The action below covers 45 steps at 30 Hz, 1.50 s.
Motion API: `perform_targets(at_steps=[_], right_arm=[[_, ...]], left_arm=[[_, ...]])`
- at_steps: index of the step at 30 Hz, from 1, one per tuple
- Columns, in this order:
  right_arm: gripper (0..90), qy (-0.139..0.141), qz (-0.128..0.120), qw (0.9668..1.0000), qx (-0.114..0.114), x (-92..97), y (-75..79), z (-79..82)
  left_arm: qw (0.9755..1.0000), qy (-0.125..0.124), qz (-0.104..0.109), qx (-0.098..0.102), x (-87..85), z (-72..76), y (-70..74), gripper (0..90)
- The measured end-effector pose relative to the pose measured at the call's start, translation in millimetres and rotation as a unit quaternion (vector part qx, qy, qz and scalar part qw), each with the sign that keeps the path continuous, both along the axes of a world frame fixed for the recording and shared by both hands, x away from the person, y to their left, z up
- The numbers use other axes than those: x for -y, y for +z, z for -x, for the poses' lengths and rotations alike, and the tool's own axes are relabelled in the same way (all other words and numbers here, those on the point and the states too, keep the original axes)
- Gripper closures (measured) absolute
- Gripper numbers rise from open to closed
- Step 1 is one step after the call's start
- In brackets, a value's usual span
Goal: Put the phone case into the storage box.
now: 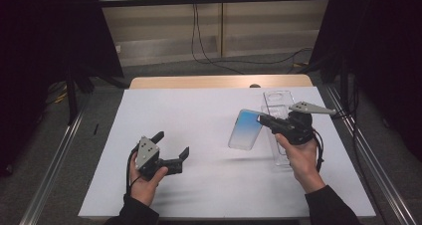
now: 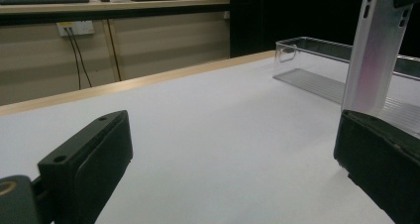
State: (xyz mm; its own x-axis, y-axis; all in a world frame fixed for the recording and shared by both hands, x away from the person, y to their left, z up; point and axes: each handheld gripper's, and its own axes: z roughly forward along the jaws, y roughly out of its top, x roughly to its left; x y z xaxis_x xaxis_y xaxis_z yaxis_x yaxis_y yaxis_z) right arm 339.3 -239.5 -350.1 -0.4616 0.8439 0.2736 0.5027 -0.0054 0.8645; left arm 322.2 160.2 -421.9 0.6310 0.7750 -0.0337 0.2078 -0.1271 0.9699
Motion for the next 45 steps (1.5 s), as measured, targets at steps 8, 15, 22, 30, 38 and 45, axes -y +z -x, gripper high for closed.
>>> perform_targets(at_steps=[8,15,22,30,38,45], right_arm=[[84.4,-0.013,-0.002,0.9998,0.018,9.1,9.2,2.8],[84.4,-0.024,-0.005,0.9993,0.030,17.8,16.5,2.1],[84.4,-0.039,-0.018,0.9984,0.035,29.0,21.8,-0.8],[84.4,-0.050,-0.005,0.9975,0.050,39.9,34.6,-6.4],[84.5,-0.063,0.012,0.9961,0.060,50.6,48.8,-12.8],[84.5,-0.072,0.027,0.9952,0.061,55.9,53.9,-19.8]], left_arm=[[0.9999,0.005,0.007,0.007,-18.3,10.0,1.0,1.8],[0.9994,0.032,0.013,0.007,-37.1,19.0,0.0,1.7],[0.9995,0.031,0.005,0.001,-45.8,25.0,-3.5,1.9],[0.9994,0.033,-0.006,-0.004,-51.1,30.2,-6.6,2.5],[0.9992,0.039,-0.003,-0.007,-51.1,28.3,-9.3,2.6],[0.9991,0.040,0.005,-0.011,-54.2,27.2,-8.8,2.8]])
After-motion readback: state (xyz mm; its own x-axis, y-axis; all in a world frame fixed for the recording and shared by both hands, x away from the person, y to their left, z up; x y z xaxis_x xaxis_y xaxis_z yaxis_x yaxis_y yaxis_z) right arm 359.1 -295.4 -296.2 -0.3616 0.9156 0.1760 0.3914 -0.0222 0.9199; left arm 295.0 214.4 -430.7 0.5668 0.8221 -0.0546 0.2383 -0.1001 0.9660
